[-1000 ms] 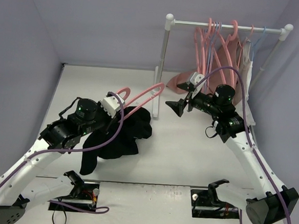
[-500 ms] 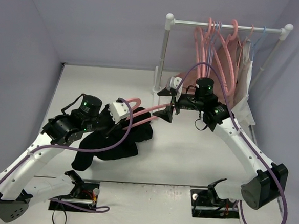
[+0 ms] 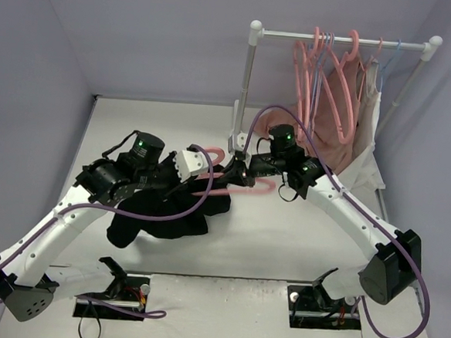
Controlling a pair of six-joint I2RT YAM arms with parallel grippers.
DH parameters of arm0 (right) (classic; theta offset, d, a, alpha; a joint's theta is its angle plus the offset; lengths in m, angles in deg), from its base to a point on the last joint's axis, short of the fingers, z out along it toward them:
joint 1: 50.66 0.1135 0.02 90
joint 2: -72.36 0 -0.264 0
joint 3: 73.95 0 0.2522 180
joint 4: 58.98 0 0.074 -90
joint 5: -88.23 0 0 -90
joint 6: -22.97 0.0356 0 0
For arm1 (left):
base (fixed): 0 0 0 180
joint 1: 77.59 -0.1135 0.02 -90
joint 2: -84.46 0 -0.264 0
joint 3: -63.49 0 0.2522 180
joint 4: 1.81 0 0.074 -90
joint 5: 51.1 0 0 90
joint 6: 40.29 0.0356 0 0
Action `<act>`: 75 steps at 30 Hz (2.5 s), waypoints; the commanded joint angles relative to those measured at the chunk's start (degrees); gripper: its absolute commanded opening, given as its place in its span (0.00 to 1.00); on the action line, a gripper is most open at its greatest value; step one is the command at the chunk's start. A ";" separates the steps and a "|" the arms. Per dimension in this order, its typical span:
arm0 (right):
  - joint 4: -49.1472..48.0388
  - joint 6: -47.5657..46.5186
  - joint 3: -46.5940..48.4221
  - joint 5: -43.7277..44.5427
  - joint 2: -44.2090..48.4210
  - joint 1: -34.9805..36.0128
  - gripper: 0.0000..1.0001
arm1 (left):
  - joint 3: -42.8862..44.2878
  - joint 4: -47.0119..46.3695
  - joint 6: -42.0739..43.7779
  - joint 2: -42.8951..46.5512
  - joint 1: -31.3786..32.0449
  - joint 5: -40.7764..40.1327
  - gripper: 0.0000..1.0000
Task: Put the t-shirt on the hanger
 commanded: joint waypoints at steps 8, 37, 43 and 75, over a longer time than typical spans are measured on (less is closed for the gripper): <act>-3.52 -1.01 -0.34 -2.08 -0.15 -0.25 0.00 | 4.30 -2.36 4.25 3.85 -0.12 0.15 0.49; -3.78 -2.29 -0.60 -9.14 -1.69 -2.96 0.00 | 2.09 1.55 16.72 -0.57 -10.75 -2.15 0.54; -3.78 -2.47 -0.66 -10.55 -1.46 -3.16 0.00 | 0.06 1.50 16.57 -1.64 -11.87 5.20 0.44; -3.95 -1.26 3.03 -14.54 -3.04 -2.77 0.00 | 2.82 1.50 15.72 -3.93 -12.69 26.01 0.10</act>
